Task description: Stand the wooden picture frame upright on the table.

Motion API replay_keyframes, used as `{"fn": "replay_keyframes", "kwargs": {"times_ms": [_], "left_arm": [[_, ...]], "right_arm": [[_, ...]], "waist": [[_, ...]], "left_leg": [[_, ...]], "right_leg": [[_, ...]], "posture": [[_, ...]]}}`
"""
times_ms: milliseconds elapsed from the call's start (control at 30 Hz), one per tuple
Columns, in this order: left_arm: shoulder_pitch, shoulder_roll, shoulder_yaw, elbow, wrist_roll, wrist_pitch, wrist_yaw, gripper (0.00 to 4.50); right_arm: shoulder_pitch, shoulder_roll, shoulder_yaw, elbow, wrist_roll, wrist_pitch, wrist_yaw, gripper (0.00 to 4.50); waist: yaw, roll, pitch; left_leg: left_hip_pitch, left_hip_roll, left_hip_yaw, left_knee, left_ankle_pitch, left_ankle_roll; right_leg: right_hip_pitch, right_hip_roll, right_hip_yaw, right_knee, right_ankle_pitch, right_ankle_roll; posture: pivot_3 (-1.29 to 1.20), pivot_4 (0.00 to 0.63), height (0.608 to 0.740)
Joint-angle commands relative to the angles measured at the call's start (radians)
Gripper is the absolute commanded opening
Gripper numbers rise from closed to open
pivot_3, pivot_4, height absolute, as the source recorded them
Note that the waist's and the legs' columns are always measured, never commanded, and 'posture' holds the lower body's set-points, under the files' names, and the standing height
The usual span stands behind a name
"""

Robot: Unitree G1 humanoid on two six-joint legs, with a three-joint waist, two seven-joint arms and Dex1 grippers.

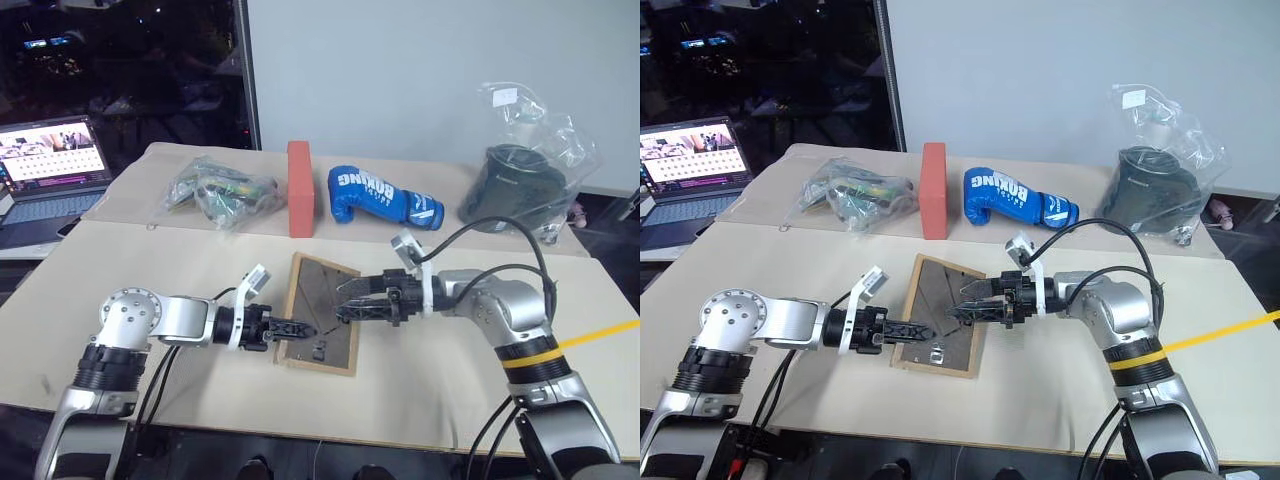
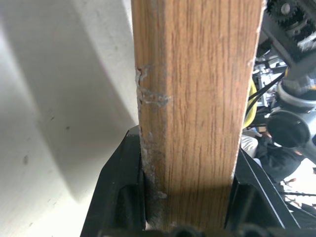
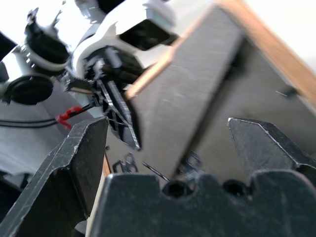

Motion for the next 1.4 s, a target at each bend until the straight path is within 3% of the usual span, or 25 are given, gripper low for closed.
{"fn": "replay_keyframes", "kwargs": {"times_ms": [33, 300, 533, 700, 833, 900, 1067, 1400], "left_arm": [[-0.065, 0.004, 0.053, 0.035, -0.115, 0.026, -0.034, 1.16], [-0.135, 0.041, 0.091, 0.190, -0.101, 0.070, -0.074, 1.16], [-0.161, 0.042, 0.100, 0.193, -0.068, 0.100, -0.143, 1.16], [-0.182, 0.054, 0.101, 0.196, -0.045, 0.126, -0.235, 1.16], [-0.219, 0.039, 0.081, 0.265, -0.016, 0.126, -0.292, 1.16], [-0.225, 0.039, 0.068, 0.282, 0.006, 0.126, -0.324, 1.16], [-0.253, 0.024, 0.040, 0.345, 0.010, 0.126, -0.434, 1.16], [-0.242, 0.000, 0.017, 0.279, 0.100, 0.126, -0.524, 1.16]], "right_arm": [[0.015, -0.008, -0.024, -0.091, 0.027, -0.060, 0.050, 4.48], [0.039, -0.078, -0.117, -0.194, 0.133, -0.025, 0.096, 4.48], [0.058, -0.152, -0.128, -0.157, 0.037, -0.129, 0.071, 4.48], [0.036, -0.281, -0.217, -0.146, -0.002, -0.169, 0.049, 4.48], [0.025, -0.238, -0.192, -0.056, -0.299, -0.630, -0.142, 4.48], [0.014, -0.252, -0.158, 0.048, -0.529, -1.015, -0.275, 4.48], [-0.009, -0.277, -0.064, 0.160, -0.969, -1.528, -0.601, 4.48], [0.014, -0.178, -0.018, 0.197, -1.210, -1.740, -0.941, 4.48]], "waist": [[0.000, 0.000, 0.000], [0.000, 0.000, 0.000], [0.000, 0.000, 0.000], [0.003, 0.001, 0.002], [-0.001, 0.001, 0.002], [-0.004, 0.001, 0.002], [-0.002, 0.001, 0.002], [0.000, 0.001, 0.002]], "left_leg": [[0.000, 0.000, 0.000, 0.000, 0.000, 0.000], [0.000, 0.000, -0.001, 0.000, 0.000, 0.000], [0.000, 0.000, -0.001, 0.000, 0.000, 0.000], [-0.001, 0.000, 0.000, 0.000, 0.000, 0.000], [-0.002, 0.000, -0.001, -0.001, 0.000, -0.001], [-0.002, 0.000, 0.000, -0.001, 0.001, -0.002], [-0.002, 0.000, 0.000, -0.003, 0.002, -0.003], [-0.003, 0.000, -0.001, -0.002, 0.004, -0.005]], "right_leg": [[0.000, 0.000, 0.000, 0.000, 0.000, 0.000], [0.000, 0.000, -0.001, 0.000, 0.000, 0.000], [-0.001, 0.000, -0.001, 0.000, 0.000, 0.000], [-0.002, 0.000, -0.001, 0.000, 0.000, 0.000], [-0.002, 0.000, -0.001, 0.000, -0.001, 0.002], [-0.003, 0.000, -0.001, 0.000, -0.002, 0.004], [-0.006, 0.000, -0.001, 0.001, -0.001, 0.002], [-0.006, 0.000, -0.001, 0.004, 0.001, -0.001]], "posture": [[0.00, 0.150, 0.714], [0.00, 0.150, 0.714], [0.00, 0.150, 0.714], [0.00, 0.150, 0.714], [0.00, 0.150, 0.714], [0.00, 0.150, 0.714], [0.00, 0.150, 0.714], [0.00, 0.150, 0.714]]}}
